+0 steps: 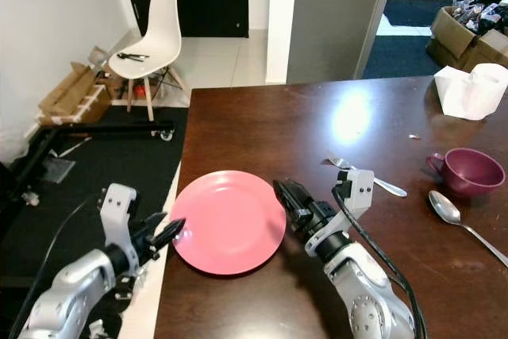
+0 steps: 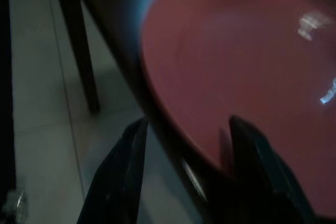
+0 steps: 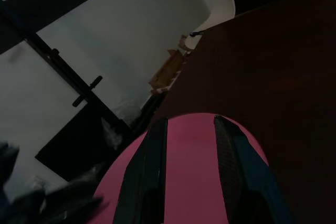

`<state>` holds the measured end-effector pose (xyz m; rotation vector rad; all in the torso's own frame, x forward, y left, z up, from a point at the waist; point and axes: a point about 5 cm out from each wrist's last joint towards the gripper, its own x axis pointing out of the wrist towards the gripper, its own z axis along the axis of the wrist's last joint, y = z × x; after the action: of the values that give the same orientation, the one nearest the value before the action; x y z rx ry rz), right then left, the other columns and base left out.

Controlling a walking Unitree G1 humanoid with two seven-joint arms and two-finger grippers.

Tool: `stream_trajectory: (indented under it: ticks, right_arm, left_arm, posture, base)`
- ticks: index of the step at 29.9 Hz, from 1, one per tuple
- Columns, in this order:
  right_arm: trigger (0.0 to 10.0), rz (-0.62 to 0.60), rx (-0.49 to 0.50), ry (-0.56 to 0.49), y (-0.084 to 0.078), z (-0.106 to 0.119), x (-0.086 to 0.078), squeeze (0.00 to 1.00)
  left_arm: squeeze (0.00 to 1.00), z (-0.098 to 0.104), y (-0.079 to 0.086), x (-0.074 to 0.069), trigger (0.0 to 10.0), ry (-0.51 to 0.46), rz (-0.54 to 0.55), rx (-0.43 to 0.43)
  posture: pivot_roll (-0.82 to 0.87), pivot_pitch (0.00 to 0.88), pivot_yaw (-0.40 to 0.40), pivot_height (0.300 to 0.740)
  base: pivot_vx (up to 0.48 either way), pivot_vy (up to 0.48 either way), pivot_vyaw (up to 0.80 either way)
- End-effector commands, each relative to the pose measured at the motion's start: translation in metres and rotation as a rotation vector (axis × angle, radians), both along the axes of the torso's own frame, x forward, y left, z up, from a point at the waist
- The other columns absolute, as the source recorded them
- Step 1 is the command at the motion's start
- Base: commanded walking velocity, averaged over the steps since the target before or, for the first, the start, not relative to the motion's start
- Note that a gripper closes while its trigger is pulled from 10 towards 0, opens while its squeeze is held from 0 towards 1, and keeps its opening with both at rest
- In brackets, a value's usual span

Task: Setting the table

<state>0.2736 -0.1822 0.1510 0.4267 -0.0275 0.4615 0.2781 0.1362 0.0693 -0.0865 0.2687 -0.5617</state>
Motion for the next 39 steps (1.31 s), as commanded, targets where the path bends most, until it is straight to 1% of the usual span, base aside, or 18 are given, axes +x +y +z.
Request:
stream_trajectory:
  ticks: [1, 3, 6, 7, 12, 14, 18, 19, 20, 21, 23, 25, 28, 32, 33, 34, 38, 39]
  right_arm:
    - [10.0, 0.012, 0.002, 0.005, 0.001, 0.000, 0.001, 0.00]
    - [10.0, 0.013, 0.001, 0.004, 0.001, 0.001, 0.002, 0.00]
    - [10.0, 0.014, 0.001, 0.002, 0.001, 0.002, 0.002, 0.00]
    - [10.0, 0.014, 0.001, 0.002, 0.001, 0.002, 0.002, 0.00]
    - [10.0, 0.013, -0.001, -0.001, 0.001, 0.002, 0.002, 0.00]
    - [10.0, 0.012, 0.000, -0.002, 0.000, 0.003, 0.001, 0.00]
    - [10.0, -0.005, 0.002, 0.005, -0.005, 0.003, -0.001, 0.00]
    - [10.0, -0.006, 0.007, 0.021, -0.007, -0.001, -0.002, 0.00]
    - [10.0, -0.004, 0.010, 0.034, -0.008, -0.003, -0.004, 0.19]
    - [10.0, -0.012, 0.023, 0.074, -0.009, -0.012, -0.006, 1.00]
    - [10.0, -0.012, 0.023, 0.074, -0.009, -0.012, -0.006, 1.00]
    - [10.0, -0.011, 0.015, 0.118, -0.008, -0.021, -0.009, 1.00]
    - [10.0, -0.018, 0.004, 0.139, -0.008, -0.026, -0.012, 1.00]
    - [10.0, -0.033, -0.009, 0.133, -0.011, -0.025, -0.014, 1.00]
    - [10.0, -0.058, -0.035, 0.102, -0.019, -0.018, -0.018, 1.00]
    - [10.0, -0.074, -0.041, 0.094, -0.023, -0.015, -0.018, 1.00]
    - [10.0, -0.086, -0.037, 0.103, -0.028, -0.015, -0.020, 1.00]
    - [10.0, -0.085, -0.033, 0.114, -0.029, -0.017, -0.021, 0.53]
  left_arm:
    - [0.00, -0.019, -0.006, -0.013, 10.0, 0.043, -0.069, 0.098]
    - [0.00, -0.030, -0.012, -0.022, 10.0, 0.055, -0.137, 0.160]
    - [0.00, -0.040, -0.017, -0.028, 10.0, 0.056, -0.190, 0.223]
    - [0.00, -0.040, -0.017, -0.028, 10.0, 0.056, -0.190, 0.223]
    - [0.00, -0.040, -0.023, -0.030, 10.0, 0.018, -0.250, 0.289]
    - [0.00, -0.039, -0.025, -0.030, 10.0, 0.012, -0.261, 0.295]
    - [0.00, -0.038, -0.026, -0.031, 10.0, 0.001, -0.283, 0.303]
    - [0.00, -0.038, -0.026, -0.031, 10.0, -0.001, -0.286, 0.304]
    - [0.00, -0.038, -0.026, -0.031, 10.0, -0.002, -0.288, 0.304]
    - [0.00, -0.039, -0.026, -0.031, 10.0, -0.005, -0.292, 0.306]
    - [0.00, -0.039, -0.026, -0.031, 10.0, -0.005, -0.292, 0.306]
    - [0.00, -0.039, -0.025, -0.031, 10.0, -0.007, -0.294, 0.308]
    - [0.00, -0.038, -0.024, -0.031, 10.0, -0.008, -0.294, 0.310]
    - [0.00, -0.039, -0.023, -0.031, 10.0, -0.007, -0.294, 0.312]
    - [0.00, -0.040, -0.022, -0.032, 10.0, -0.003, -0.295, 0.314]
    - [0.00, -0.040, -0.022, -0.032, 10.0, -0.002, -0.297, 0.315]
    - [0.00, -0.041, -0.022, -0.032, 10.0, -0.001, -0.299, 0.314]
    - [0.00, -0.041, -0.022, -0.032, 10.0, -0.001, -0.300, 0.314]
  posture:
    - [-0.18, 0.002, 0.102, 0.740]
    - [-0.18, 0.002, 0.102, 0.740]
    - [-0.19, 0.003, 0.102, 0.740]
    - [-0.19, 0.003, 0.102, 0.740]
    - [-0.19, 0.003, 0.102, 0.740]
    - [-0.19, 0.003, 0.105, 0.740]
    - [-0.19, 0.005, 0.108, 0.740]
    - [-0.19, 0.005, 0.109, 0.740]
    - [-0.19, 0.006, 0.112, 0.740]
    - [-0.19, 0.006, 0.112, 0.740]
    - [-0.19, 0.006, 0.112, 0.740]
    - [-0.19, 0.006, 0.112, 0.740]
    - [-0.19, 0.009, 0.111, 0.740]
    - [-0.19, 0.010, 0.112, 0.740]
    - [-0.19, 0.010, 0.112, 0.740]
    - [-0.19, 0.010, 0.112, 0.740]
    - [-0.19, 0.010, 0.112, 0.740]
    - [-0.20, 0.011, 0.114, 0.740]
  base:
    - [0.000, 0.000, 0.00]
    - [0.000, 0.000, 0.00]
    - [0.000, 0.000, 0.00]
    - [0.000, 0.000, 0.00]
    - [0.000, 0.000, 0.00]
    - [0.000, 0.000, 0.00]
    - [0.000, 0.000, 0.00]
    - [0.000, 0.000, 0.00]
    - [0.000, 0.000, 0.00]
    - [0.000, 0.000, 0.00]
    - [0.000, 0.000, 0.00]
    - [0.000, 0.000, 0.00]
    - [0.000, 0.000, 0.00]
    - [0.000, 0.000, 0.00]
    - [0.000, 0.000, 0.00]
    - [0.000, 0.000, 0.00]
    - [0.000, 0.000, 0.00]
    - [0.000, 0.000, 0.00]
